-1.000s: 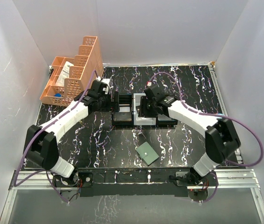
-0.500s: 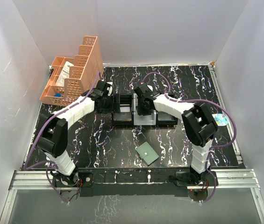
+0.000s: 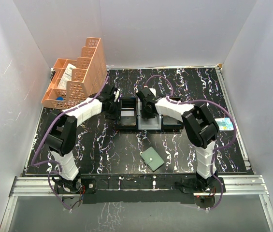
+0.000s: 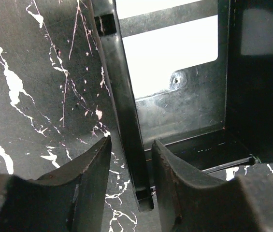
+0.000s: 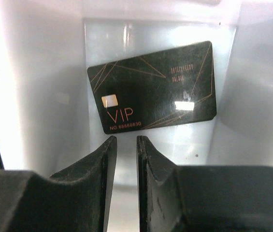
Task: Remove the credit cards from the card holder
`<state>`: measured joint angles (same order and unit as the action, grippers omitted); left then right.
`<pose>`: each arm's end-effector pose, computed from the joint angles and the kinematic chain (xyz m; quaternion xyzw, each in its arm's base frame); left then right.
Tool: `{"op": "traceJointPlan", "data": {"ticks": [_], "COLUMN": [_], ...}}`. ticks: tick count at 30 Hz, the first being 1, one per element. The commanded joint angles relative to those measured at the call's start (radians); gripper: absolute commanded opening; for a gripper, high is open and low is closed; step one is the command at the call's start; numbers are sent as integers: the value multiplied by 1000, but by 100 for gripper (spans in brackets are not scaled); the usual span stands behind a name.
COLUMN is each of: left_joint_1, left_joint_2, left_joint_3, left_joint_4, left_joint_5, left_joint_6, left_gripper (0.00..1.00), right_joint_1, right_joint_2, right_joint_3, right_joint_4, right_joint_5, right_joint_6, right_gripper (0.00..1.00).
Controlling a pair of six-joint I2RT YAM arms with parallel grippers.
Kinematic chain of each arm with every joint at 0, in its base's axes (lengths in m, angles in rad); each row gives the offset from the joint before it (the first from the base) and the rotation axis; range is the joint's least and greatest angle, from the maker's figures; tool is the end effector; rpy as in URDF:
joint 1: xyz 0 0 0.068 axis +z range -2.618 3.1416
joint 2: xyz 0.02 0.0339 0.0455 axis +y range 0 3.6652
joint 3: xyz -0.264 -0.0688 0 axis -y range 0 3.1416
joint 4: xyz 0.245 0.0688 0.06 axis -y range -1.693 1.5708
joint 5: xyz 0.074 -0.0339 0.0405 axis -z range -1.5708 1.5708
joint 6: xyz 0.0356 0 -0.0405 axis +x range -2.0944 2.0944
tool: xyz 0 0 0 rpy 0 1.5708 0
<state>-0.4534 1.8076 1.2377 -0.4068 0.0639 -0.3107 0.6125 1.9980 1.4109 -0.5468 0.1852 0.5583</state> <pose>0.3423 -0.1693 0.1977 0.0775 0.9526 -0.1374 0.2601 0.3415 0.2319 0.1693 -0.0063 0.9722 0.0440 0.2297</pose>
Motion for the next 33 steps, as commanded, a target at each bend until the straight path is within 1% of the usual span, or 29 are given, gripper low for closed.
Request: {"op": "traceJointPlan", "data": {"ticks": [1,6,12,17,18,21,23,25,30,33], "left_joint_1": [2,2,2,2,2,2,2,2,3,3], "left_joint_2": [-26,-22,-23,-27,-30,-44,-54,-69,-113,-150], "left_joint_3": [-10,-22,-41,-43,-44,-43,-36,-31,-17,-20], "left_joint_4": [-33,-44,-39,-38,-35,-29,-29,-25,-17,-15], "left_joint_5": [20,30,43,52,53,51,49,45,58,59], "left_joint_6": [48,81,97,88,82,65,53,38,-1,-21], "left_gripper": [36,29,25,26,27,35,37,46,54,59], "right_joint_1": [-4,-8,-14,-17,-17,-17,-17,-17,-21,-22], "right_joint_2": [29,50,81,86,76,34,-3,-43,-111,-171], "right_joint_3": [43,46,74,94,90,67,62,58,60,33], "right_joint_4": [67,112,124,117,120,124,115,109,45,12], "right_joint_5": [58,58,69,45,41,22,2,-17,-20,-15], "right_joint_6": [11,31,62,84,85,77,60,33,6,0], "right_gripper": [21,21,21,21,21,23,25,28,32,33]}}
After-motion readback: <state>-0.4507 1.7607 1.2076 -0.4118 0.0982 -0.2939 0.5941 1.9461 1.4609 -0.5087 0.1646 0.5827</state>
